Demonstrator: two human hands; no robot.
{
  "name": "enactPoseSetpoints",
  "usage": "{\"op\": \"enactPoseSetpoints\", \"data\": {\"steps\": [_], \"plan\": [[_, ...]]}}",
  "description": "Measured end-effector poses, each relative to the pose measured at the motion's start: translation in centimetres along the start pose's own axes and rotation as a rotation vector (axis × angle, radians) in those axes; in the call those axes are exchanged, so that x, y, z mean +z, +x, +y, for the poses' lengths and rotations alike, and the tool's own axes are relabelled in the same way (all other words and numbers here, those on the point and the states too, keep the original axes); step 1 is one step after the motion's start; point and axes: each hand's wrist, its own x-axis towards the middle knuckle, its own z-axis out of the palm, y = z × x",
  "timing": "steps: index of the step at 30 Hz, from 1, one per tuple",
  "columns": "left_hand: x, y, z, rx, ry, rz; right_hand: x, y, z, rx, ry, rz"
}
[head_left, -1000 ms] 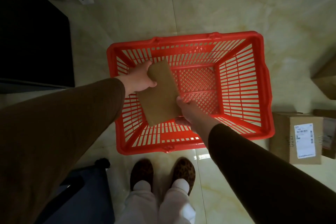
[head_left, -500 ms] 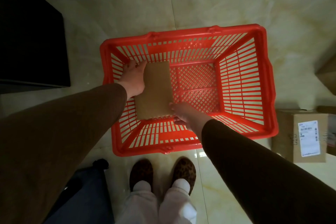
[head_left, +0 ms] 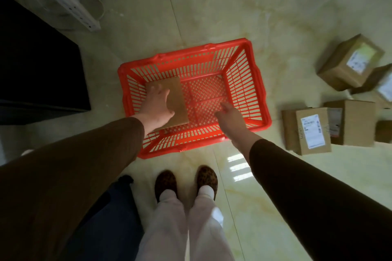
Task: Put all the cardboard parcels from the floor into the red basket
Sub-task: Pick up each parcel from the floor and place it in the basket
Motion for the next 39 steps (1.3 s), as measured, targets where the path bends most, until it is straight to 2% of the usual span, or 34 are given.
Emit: {"op": "enactPoseSetpoints", "data": {"steps": [5,13,20,24,32,39], "plan": [[0.4,-5.0,4.9,0.052,0.062,-0.045,-5.8,-5.0,3.3,-0.032,-0.036,0.081],[4.0,-11.8,15.6,0.101,0.120,-0.071,-14.7,-8.9,12.3,-0.018,0.068,0.125],[10.1,-15.5,25.1,0.094,0.000,-0.094,-22.9,-10.6,19.8,0.043,0.089,0.122],[11.4,-15.7,29.4,0.115,-0.038,-0.111,-25.9,-9.3,21.1,0.073,0.115,0.154],[12.3,-11.7,35.8,0.092,-0.115,-0.115,-30.3,-4.6,21.7,0.079,0.034,0.094],[13.6,-8.7,40.9,0.052,-0.141,-0.145,-34.6,0.9,23.1,0.045,0.079,0.072]]}}
